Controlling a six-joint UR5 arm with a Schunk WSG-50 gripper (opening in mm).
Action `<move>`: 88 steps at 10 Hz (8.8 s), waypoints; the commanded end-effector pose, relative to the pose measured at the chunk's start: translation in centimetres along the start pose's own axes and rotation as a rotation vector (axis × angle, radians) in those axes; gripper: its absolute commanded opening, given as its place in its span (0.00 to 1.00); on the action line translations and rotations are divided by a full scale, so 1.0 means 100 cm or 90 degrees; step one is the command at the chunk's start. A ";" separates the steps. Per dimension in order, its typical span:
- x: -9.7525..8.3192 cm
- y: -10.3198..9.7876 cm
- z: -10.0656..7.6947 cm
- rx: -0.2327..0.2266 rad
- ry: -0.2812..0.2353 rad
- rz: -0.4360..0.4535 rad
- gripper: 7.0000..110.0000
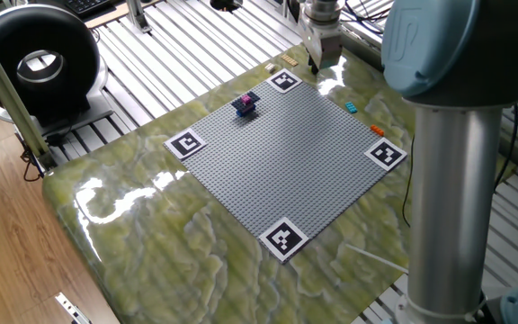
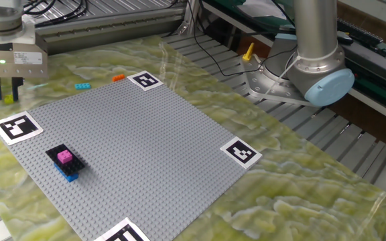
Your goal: Stack small Lego blocks one on top of the other
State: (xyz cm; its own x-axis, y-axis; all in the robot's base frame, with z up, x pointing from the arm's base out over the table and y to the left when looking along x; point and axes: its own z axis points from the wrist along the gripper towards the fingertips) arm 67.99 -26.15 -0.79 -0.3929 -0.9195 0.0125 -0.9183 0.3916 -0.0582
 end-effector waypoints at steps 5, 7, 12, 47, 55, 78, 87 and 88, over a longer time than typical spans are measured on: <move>-0.004 0.003 0.001 -0.011 -0.017 0.032 0.36; -0.003 0.008 0.000 -0.025 -0.014 0.086 0.36; -0.003 0.003 0.004 -0.021 -0.013 0.101 0.15; -0.091 0.020 -0.085 -0.018 0.006 0.608 0.00; -0.093 0.021 -0.085 -0.022 0.001 0.574 0.00; -0.197 0.092 -0.051 0.005 0.048 0.691 0.00; -0.201 0.089 -0.051 -0.005 0.034 0.703 0.00; -0.201 0.090 -0.052 -0.007 0.033 0.704 0.00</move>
State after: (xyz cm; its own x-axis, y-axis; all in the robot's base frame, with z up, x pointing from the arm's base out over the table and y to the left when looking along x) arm 67.35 -4.09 3.46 -0.9976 -0.0688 0.0053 -0.0690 0.9953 -0.0678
